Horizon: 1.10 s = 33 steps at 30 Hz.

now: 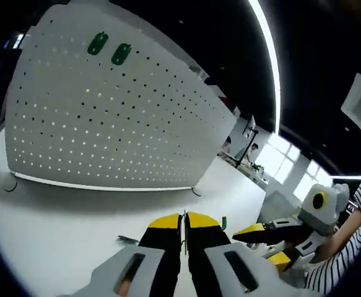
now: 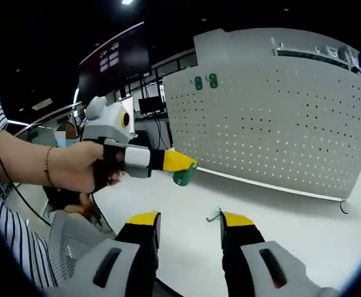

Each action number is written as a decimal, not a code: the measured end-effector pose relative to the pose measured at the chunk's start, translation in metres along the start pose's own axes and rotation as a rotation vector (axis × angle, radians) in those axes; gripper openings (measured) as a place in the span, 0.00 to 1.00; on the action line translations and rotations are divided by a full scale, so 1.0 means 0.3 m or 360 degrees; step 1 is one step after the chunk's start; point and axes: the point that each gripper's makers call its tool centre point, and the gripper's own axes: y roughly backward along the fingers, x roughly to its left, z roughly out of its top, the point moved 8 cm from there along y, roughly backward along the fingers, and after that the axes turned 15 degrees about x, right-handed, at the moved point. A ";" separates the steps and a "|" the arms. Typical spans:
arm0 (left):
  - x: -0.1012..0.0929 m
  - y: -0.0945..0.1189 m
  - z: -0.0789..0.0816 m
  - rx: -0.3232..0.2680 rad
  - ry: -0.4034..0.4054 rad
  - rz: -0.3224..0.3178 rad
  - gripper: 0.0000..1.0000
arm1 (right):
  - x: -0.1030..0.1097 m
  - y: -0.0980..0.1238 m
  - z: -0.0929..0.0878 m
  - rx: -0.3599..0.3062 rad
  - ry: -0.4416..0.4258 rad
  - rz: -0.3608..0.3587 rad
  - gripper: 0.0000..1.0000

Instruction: Insert the hook assembly into the mounting plate slot until the hook locks in place.

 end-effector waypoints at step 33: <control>-0.047 0.067 -0.014 -0.0312 0.0022 -0.0145 0.01 | 0.041 -0.039 0.152 -0.0111 -0.0162 0.0225 0.12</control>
